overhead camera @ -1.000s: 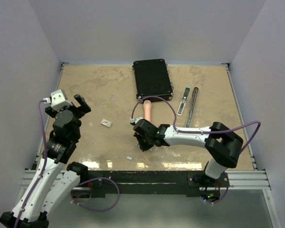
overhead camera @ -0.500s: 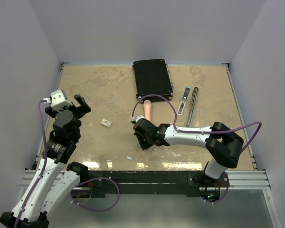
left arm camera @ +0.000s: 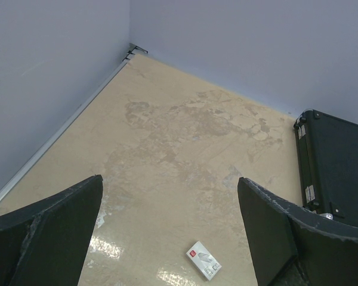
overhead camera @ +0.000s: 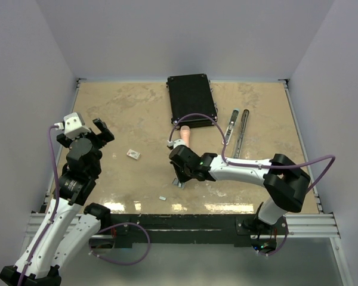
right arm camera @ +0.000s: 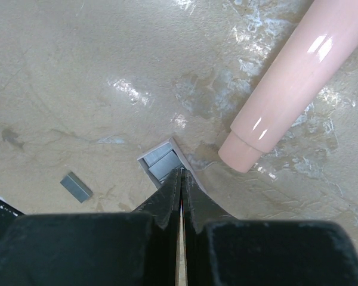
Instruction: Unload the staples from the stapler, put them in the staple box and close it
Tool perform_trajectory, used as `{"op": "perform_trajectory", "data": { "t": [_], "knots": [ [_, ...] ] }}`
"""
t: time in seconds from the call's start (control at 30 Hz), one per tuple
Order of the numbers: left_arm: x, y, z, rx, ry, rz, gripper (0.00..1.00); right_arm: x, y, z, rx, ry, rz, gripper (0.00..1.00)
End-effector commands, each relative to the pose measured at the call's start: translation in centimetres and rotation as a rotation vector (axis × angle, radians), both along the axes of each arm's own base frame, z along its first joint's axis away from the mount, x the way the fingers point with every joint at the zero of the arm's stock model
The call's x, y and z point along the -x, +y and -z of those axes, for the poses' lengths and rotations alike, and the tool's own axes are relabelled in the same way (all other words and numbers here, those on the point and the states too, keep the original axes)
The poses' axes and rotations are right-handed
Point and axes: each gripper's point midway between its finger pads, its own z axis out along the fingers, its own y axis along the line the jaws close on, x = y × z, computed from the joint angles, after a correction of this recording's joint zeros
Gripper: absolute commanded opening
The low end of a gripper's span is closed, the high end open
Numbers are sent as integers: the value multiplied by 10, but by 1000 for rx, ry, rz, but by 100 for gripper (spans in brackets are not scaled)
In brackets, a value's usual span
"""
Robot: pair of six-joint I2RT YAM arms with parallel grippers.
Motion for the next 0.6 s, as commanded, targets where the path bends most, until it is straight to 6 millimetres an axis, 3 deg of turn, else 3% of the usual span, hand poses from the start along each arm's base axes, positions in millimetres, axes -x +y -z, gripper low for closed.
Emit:
{"op": "perform_trajectory", "data": {
  "t": [0.0, 0.57],
  "knots": [
    [-1, 1, -7, -3, -32, -10, 100, -14, 7, -9, -14, -47, 28, 0],
    [-1, 1, -7, -4, -31, -8, 100, -6, -2, 9, 10, -15, 22, 0]
  ]
}}
